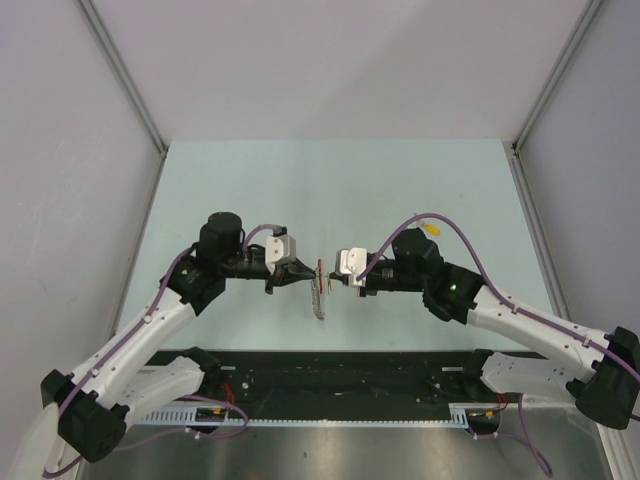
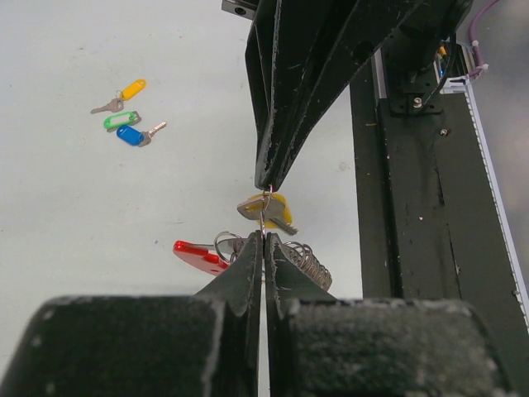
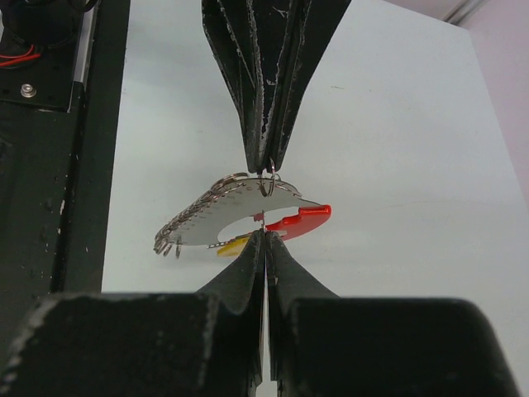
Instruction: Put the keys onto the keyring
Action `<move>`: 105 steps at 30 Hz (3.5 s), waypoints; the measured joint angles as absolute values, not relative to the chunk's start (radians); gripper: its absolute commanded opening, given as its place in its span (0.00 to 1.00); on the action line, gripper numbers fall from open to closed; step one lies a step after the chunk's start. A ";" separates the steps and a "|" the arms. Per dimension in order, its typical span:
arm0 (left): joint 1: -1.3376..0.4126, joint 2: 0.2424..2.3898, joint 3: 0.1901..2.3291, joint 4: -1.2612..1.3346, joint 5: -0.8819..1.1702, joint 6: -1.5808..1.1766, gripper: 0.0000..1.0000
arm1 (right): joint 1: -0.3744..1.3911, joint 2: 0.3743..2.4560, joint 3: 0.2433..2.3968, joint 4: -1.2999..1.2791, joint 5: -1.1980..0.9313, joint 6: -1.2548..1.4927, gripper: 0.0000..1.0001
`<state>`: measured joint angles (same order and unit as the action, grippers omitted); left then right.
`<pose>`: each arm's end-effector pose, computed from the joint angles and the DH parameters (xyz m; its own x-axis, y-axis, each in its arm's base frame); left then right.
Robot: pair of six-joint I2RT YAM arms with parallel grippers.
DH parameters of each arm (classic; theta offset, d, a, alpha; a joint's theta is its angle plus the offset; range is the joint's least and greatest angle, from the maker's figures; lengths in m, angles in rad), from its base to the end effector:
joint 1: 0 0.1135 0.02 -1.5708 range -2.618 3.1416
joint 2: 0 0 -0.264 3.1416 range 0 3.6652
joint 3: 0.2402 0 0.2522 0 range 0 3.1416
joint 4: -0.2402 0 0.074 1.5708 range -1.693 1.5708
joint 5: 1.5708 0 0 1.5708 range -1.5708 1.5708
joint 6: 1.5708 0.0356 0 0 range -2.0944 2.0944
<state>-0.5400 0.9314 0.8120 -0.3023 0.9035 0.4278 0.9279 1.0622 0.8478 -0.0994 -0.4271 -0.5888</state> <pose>0.1575 -0.1270 0.3164 0.0676 0.2588 -0.9636 0.9945 0.0604 0.0860 0.1349 0.2047 0.3177 0.3818 -0.3334 -0.8620 -0.9050 0.0543 -0.4219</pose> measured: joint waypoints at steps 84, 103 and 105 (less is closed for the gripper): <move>-0.546 0.956 0.816 -0.308 0.920 0.431 0.00 | 0.947 1.050 0.850 -0.093 -0.389 -0.577 0.00; -0.548 0.956 0.816 -0.311 0.920 0.438 0.00 | 0.947 1.057 0.850 -0.093 -0.401 -0.578 0.00; -0.548 0.956 0.816 -0.311 0.920 0.439 0.01 | 0.947 1.057 0.850 -0.093 -0.401 -0.578 0.00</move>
<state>-0.5476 0.9562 0.8158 -0.3107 0.9199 0.4385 0.9470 1.0569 0.8497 -0.0929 -0.4011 -0.5777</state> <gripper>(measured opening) 0.006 0.009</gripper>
